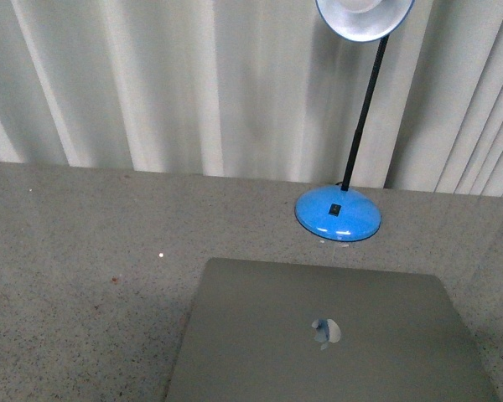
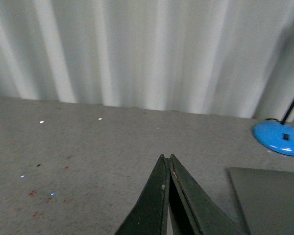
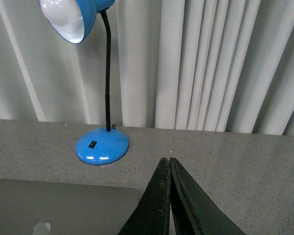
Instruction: Close laptop
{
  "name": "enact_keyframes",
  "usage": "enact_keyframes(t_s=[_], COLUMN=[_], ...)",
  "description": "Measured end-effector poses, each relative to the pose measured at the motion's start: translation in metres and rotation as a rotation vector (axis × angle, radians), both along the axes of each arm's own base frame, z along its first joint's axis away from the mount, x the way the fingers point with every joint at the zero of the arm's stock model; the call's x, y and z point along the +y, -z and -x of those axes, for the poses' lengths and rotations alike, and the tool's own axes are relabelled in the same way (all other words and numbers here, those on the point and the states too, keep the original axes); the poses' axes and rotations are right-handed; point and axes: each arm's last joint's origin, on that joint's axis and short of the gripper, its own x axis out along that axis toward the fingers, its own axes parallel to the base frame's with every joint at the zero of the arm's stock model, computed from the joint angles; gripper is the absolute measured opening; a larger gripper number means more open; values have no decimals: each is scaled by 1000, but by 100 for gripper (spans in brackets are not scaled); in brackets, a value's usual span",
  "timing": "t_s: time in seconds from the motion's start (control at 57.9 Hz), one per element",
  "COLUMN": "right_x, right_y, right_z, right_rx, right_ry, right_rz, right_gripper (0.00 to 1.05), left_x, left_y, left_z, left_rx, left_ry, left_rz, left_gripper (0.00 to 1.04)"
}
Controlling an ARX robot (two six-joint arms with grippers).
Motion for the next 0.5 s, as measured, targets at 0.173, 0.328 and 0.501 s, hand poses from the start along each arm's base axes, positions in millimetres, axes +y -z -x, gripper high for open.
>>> enact_keyframes(t_s=[0.173,0.328,0.501], right_x=[0,0,0], right_y=[6,11,18], right_z=[8,14,18], right_rx=[-3,-2,-14], right_ry=[-1,-1,-1], right_rz=[0,0,0], right_gripper=[3,3,3], left_x=[-6,-6,-6], left_y=[7,11,16], left_z=[4,7,17], left_rx=[-3,-3,2], left_ry=[36,35,34], left_rz=[0,0,0], left_gripper=[4,4,4])
